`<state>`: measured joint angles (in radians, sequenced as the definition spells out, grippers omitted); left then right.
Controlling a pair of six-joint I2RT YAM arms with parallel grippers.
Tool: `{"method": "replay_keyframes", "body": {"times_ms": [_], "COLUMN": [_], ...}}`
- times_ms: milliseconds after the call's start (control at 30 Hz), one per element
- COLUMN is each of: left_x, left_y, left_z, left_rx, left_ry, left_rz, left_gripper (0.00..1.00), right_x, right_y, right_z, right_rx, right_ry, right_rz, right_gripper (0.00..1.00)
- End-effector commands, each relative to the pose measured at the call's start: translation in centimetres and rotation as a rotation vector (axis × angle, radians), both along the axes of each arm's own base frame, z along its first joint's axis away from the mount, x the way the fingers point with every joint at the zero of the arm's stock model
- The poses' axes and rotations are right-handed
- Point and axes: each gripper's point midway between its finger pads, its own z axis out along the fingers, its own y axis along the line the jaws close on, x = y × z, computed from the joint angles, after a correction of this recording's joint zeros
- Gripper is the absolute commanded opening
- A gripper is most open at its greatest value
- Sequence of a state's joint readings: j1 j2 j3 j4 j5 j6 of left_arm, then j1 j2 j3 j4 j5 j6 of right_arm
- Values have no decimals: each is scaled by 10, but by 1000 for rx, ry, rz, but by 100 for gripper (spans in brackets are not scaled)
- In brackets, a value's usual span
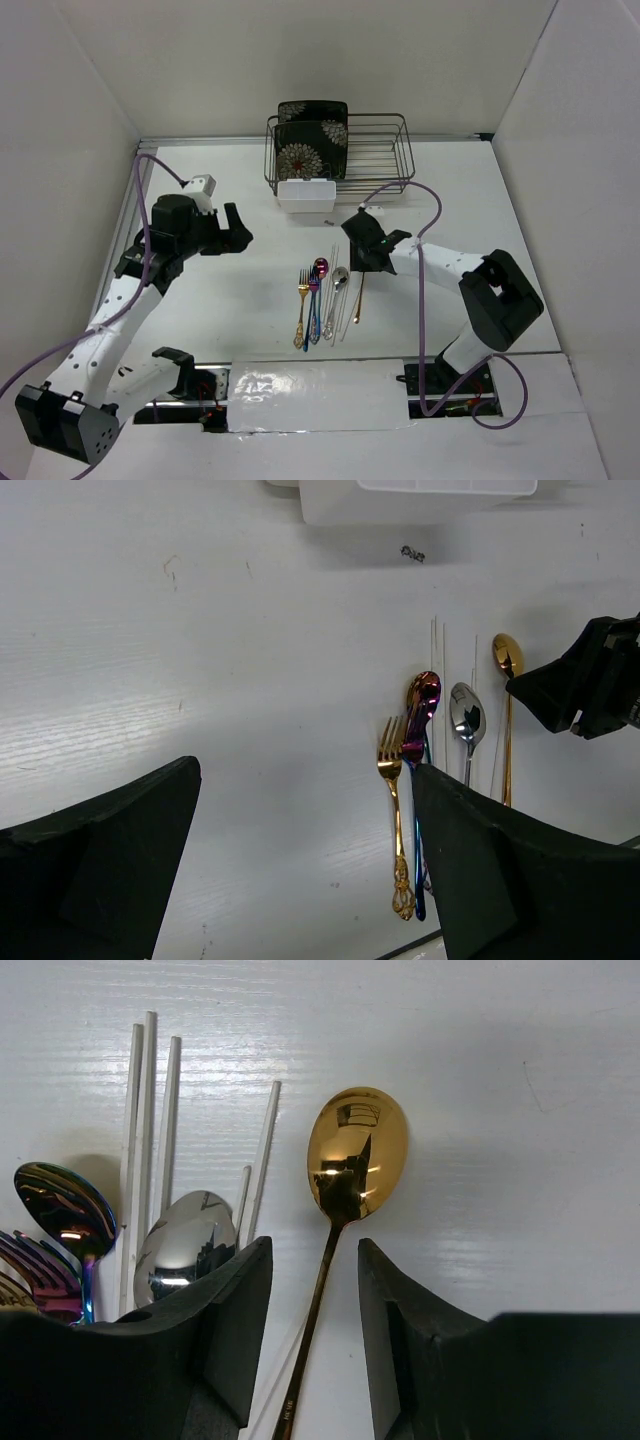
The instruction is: Sort the eating utensils into containers
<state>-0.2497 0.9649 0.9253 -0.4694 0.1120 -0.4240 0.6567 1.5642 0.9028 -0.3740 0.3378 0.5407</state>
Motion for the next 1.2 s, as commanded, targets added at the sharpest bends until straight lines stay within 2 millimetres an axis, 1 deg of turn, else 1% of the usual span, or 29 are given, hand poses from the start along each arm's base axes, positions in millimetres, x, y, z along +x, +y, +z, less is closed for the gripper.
{"method": "replay_keyframes", "body": {"times_ms": [0,33,67,133,333,367,400,433,467,567,600,633,667,700,767,800,833,867,900,933,1000,1033,1067,1100,1167], "left_x": [1,1,0,0,0,0,1,1,2,4,4,4,4,5,6,6,6,7,7,7,9,8,9,9,8], "left_y": [-1,1,2,5,6,7,8,9,11,11,10,10,9,9,6,6,6,5,5,4,3,1,-1,-3,-6], "left_z": [17,16,20,20,18,18,13,13,12,9,8,9,6,8,8,7,8,10,10,9,13,13,16,19,25], "left_rx": [-21,-11,-12,-2,8,9,20,25,29,38,40,36,38,35,27,28,26,24,22,22,15,14,4,0,-12], "left_ry": [-66,-66,-84,-89,-80,-81,-60,-56,-51,-33,-29,-31,-22,-29,-28,-27,-30,-31,-30,-27,-40,-39,-49,-55,-72], "left_rz": [2,9,9,23,19,25,34,40,50,53,47,44,40,37,32,30,28,26,23,21,13,5,-6,-16,-38], "left_gripper": [100,100,100,100,100,100,100,100,100,100,100,100,100,100,100,100,100,100,100,100,100,100,100,100,100], "right_x": [10,10,10,11,10,13,13,13,14,14,11,13,13,13,10,10,10,12,10,14,10,14,14,13,17], "right_y": [-1,-2,-3,-1,-4,-3,-4,-3,-6,-5,-7,-6,-6,-7,-9,-8,-9,-9,-10,-8,-7,-2,1,8,16], "right_z": [2,1,-2,-4,-18,-17,-18,-18,-19,-18,-21,-21,-21,-22,-25,-25,-26,-22,-21,-13,-5,11,18,37,63], "right_rx": [-2,-1,-5,-6,-31,-35,-39,-37,-47,-47,-53,-50,-53,-53,-63,-63,-64,-68,-70,-55,-39,-4,17,71,141], "right_ry": [-34,-31,-25,-25,4,-3,-1,-1,-4,-6,1,-4,-4,-3,12,12,13,6,11,-10,-7,-43,-53,-84,-146], "right_rz": [-22,-27,-32,-29,-28,-34,-31,-32,-43,-39,-38,-37,-34,-35,-37,-36,-37,-41,-43,-45,-30,-22,-11,13,39], "right_gripper": [47,46,44,41,37,36,36,36,33,29,26,24,23,17,11,5,3,0,0,0,0,0,0,0,0]}}
